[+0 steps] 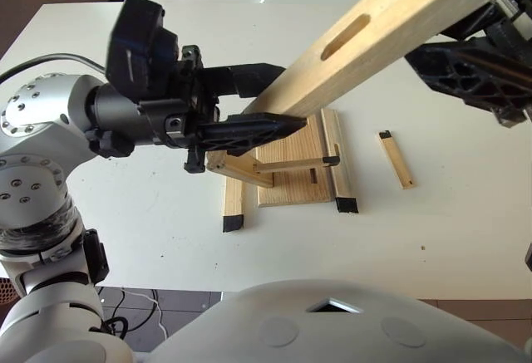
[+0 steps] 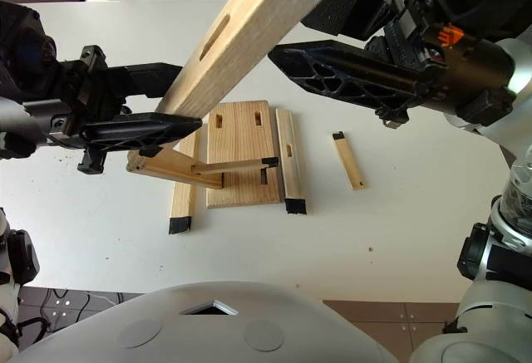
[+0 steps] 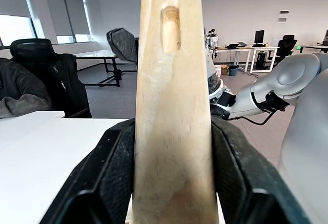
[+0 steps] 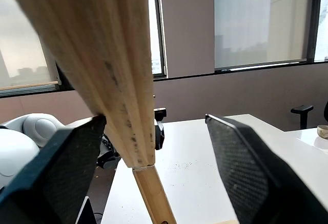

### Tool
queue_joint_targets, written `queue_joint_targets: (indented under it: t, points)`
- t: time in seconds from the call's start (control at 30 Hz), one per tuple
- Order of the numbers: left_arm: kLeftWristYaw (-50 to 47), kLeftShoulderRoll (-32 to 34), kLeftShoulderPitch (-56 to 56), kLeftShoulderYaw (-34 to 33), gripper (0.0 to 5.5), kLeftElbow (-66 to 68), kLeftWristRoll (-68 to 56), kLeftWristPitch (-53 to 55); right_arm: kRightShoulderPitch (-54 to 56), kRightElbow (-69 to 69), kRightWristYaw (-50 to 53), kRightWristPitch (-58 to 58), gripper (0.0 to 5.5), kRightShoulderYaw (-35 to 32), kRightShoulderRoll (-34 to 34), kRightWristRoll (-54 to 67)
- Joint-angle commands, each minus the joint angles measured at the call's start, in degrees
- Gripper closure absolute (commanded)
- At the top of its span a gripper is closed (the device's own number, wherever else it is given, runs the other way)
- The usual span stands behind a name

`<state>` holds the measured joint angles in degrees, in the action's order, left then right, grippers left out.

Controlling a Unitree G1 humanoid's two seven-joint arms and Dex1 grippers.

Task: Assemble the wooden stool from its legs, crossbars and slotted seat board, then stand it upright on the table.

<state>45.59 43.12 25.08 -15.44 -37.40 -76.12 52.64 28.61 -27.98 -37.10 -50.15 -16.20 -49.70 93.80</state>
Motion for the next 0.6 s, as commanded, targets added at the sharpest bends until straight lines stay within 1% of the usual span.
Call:
queue_joint_targets:
  t: [0.03,0.37,0.6]
  points:
    - [0.87,1.47,-0.23,1.22,3.50,-0.07,0.38,-1.08,1.42,-1.21,-0.89,-1.36,1.91,1.65,-0.83,0.03]
    - [1.65,2.41,-0.68,3.67,3.50,-0.49,1.61,-2.69,3.32,-2.65,-4.56,-1.39,1.91,7.59,0.28,-6.95]
    - [2.44,2.89,-1.74,4.64,3.50,-1.11,3.24,-3.58,4.83,-2.30,-6.29,-1.81,1.91,9.31,0.58,-7.82]
